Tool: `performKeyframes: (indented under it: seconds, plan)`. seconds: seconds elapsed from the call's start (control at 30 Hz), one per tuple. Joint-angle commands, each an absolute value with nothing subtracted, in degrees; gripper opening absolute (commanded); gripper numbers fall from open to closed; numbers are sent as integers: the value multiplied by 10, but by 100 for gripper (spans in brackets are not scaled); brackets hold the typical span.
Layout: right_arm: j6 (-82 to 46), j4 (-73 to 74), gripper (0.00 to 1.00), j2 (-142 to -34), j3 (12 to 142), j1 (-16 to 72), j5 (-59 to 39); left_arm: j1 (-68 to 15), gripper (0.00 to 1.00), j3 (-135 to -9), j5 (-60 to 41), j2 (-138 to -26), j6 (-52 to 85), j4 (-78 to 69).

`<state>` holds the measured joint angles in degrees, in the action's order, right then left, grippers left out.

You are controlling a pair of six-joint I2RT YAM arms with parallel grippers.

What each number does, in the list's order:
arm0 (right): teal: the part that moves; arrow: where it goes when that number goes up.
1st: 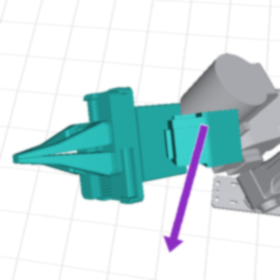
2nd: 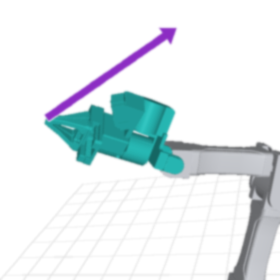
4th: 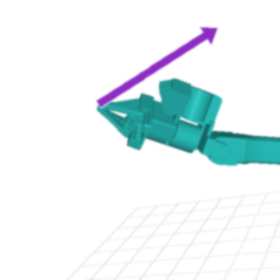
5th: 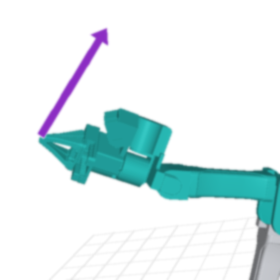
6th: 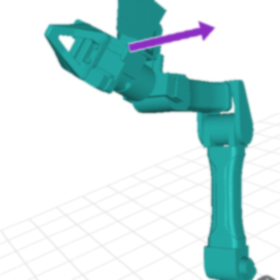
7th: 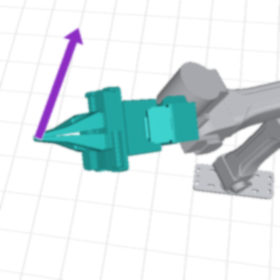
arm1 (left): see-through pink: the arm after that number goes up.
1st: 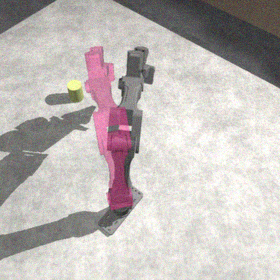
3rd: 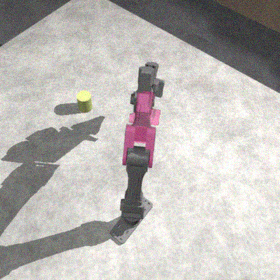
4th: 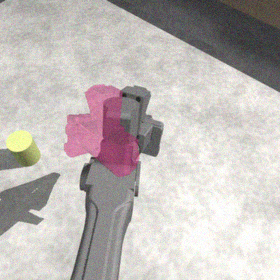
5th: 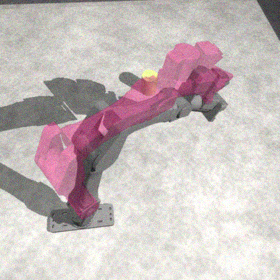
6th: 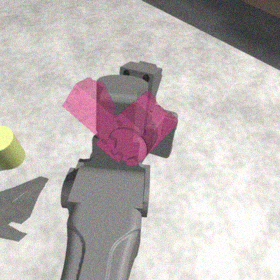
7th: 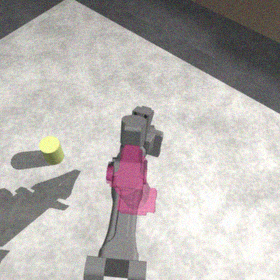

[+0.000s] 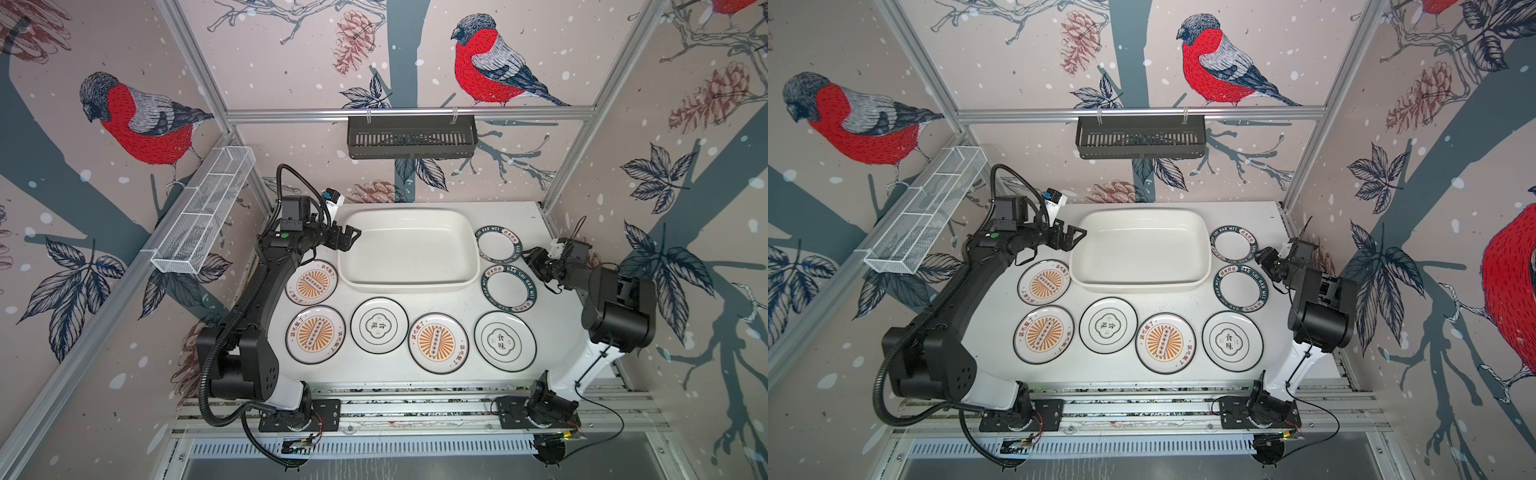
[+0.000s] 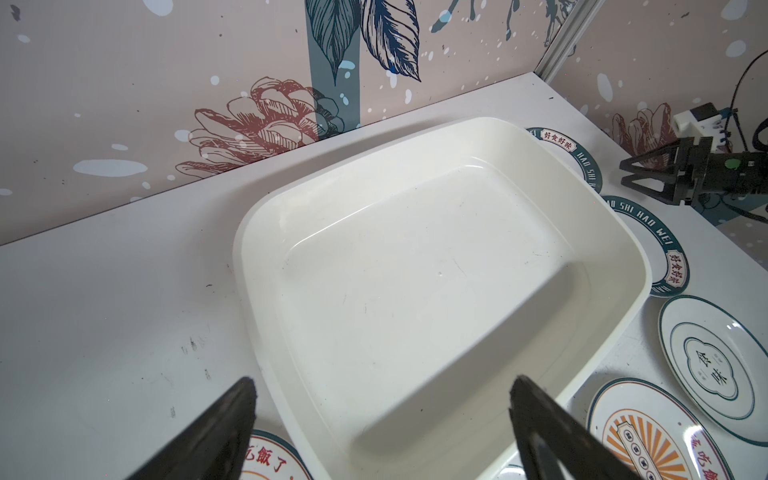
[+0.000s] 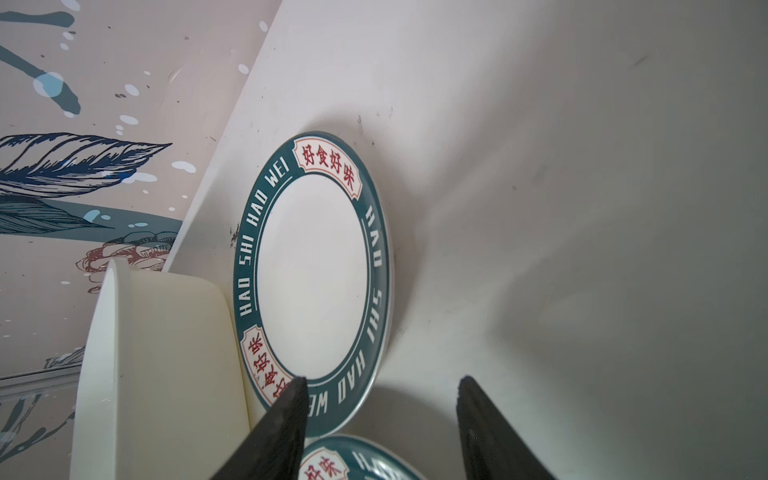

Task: Place the plates into the plastic bin on the countertop
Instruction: 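Lower the right gripper and pinch the edge of the farthest green-rimmed plate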

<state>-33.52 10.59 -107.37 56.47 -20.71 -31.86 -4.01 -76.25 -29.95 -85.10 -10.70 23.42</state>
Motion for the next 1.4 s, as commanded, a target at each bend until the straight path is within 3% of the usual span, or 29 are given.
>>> performKeyframes:
  seconds: [0.0,0.53,1.37]
  plan:
    - [-348,124,58,-1098,585,-209,-349,-42,94,-756,-317,-846,-103,230]
    - [-360,98,49,-1198,677,-202,-395,-41,94,-757,-320,-848,-105,231]
    - [-392,109,14,-1247,699,-207,-408,-41,94,-749,-326,-838,-90,221]
